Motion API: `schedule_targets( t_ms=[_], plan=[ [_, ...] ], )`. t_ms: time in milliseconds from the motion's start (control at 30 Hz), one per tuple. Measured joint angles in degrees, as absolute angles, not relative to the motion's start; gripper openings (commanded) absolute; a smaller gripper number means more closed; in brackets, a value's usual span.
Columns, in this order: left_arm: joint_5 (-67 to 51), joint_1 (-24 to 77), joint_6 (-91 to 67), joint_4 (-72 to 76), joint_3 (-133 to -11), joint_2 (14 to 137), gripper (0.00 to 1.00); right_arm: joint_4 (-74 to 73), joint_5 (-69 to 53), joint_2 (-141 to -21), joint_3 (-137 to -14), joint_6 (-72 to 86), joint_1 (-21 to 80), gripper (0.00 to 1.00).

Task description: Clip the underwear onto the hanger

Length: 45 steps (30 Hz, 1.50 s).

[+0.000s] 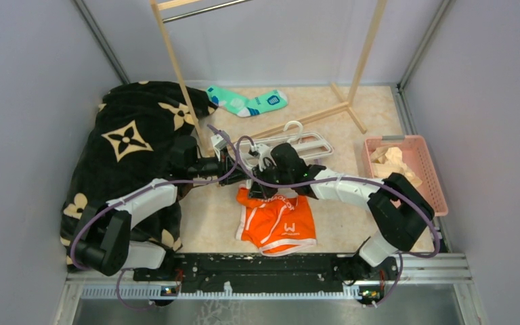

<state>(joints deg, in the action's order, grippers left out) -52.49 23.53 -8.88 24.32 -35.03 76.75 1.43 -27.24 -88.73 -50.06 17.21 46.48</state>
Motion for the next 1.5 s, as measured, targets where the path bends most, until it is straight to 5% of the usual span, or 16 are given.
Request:
schedule_targets(
  t_ms=[1500],
  plan=[
    [-50.37,23.46,-8.10,23.46,-35.03,76.75,0.00,7.22,-25.96,-90.02,-46.46,19.73,45.08,0.00]
  ],
)
